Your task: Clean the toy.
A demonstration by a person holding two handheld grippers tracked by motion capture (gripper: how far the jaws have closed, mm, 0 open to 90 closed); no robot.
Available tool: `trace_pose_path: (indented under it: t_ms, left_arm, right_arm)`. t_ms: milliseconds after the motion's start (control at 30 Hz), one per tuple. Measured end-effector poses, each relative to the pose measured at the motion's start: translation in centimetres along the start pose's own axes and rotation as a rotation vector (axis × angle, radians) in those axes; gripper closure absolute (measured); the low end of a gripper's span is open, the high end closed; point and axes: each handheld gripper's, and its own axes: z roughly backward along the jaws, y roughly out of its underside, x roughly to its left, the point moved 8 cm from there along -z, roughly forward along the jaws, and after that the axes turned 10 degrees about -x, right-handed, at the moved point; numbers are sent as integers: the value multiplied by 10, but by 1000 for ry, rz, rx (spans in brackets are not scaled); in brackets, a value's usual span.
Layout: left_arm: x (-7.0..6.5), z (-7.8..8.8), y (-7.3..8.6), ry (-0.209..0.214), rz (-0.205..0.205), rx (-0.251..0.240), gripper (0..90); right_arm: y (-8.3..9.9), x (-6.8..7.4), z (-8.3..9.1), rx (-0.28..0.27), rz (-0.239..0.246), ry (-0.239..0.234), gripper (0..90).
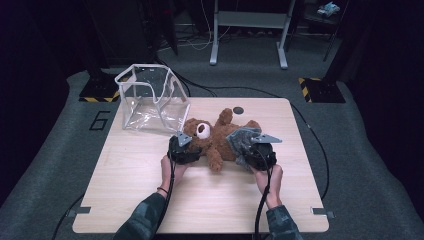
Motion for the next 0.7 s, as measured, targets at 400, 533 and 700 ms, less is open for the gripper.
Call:
trace_pose_path:
  t_ms: [400,533,700]
  left_arm:
    - [-2,14,-9,179,129,25,676]
    - [-7,24,-16,277,178,36,693]
    - [-11,36,-24,356,198,50,701]
  right_arm:
    - [-3,-5,20,-31,-3,13,740]
    - [-6,-7,30,-55,-5,23,740]
    - [-10,-7,37,-68,0,31,740]
